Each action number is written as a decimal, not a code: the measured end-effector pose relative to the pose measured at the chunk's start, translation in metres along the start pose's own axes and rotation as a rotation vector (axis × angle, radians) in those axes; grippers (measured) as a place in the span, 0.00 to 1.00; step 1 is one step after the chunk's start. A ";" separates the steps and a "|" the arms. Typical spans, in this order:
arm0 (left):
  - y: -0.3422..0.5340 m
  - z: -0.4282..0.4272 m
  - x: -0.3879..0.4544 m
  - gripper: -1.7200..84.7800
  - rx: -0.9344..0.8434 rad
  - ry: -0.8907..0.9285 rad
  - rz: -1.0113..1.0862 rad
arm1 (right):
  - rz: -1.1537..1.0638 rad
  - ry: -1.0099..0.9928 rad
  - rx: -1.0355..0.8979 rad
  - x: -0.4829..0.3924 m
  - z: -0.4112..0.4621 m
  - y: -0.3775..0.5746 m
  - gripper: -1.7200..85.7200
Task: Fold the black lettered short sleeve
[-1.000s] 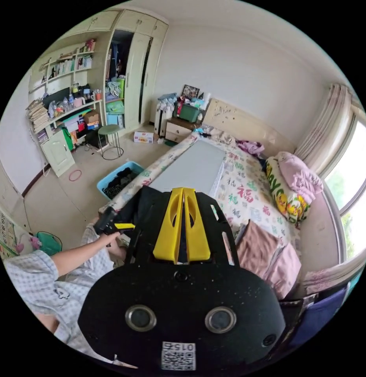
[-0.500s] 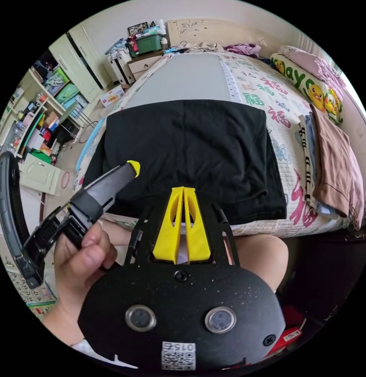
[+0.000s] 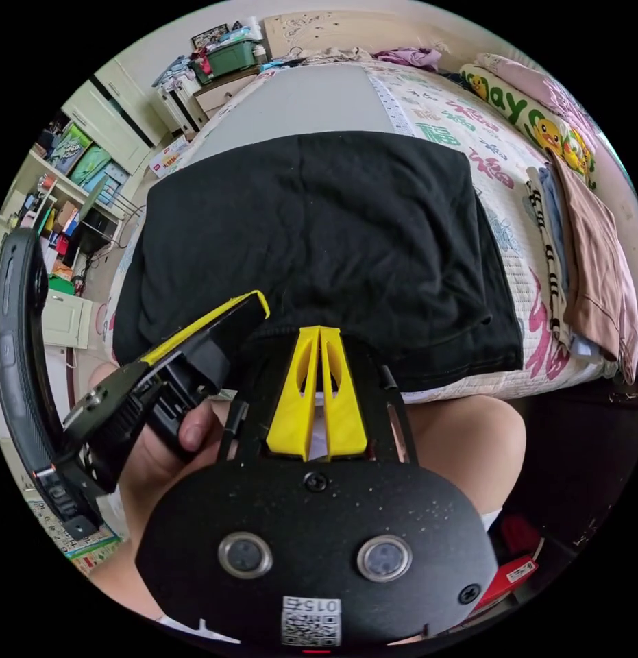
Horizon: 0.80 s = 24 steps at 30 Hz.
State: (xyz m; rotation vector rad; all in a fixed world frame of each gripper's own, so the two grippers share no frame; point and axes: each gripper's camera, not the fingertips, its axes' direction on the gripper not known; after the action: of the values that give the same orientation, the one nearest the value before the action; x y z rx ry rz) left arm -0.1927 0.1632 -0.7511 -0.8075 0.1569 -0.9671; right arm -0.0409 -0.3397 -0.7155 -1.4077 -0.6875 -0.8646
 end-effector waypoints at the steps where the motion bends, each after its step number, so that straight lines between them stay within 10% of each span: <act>1: -0.001 0.001 0.001 0.01 0.003 0.009 -0.001 | 0.017 -0.008 0.000 -0.006 -0.003 -0.003 0.01; 24: -0.004 0.059 -0.060 0.01 -0.067 0.210 -0.209 | 0.080 0.145 0.044 -0.162 -0.068 -0.050 0.02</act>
State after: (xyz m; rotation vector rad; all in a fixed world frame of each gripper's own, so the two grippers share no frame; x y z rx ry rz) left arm -0.2032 0.2408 -0.7204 -0.7930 0.2921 -1.2497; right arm -0.1754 -0.3890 -0.8287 -1.3102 -0.5338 -0.8737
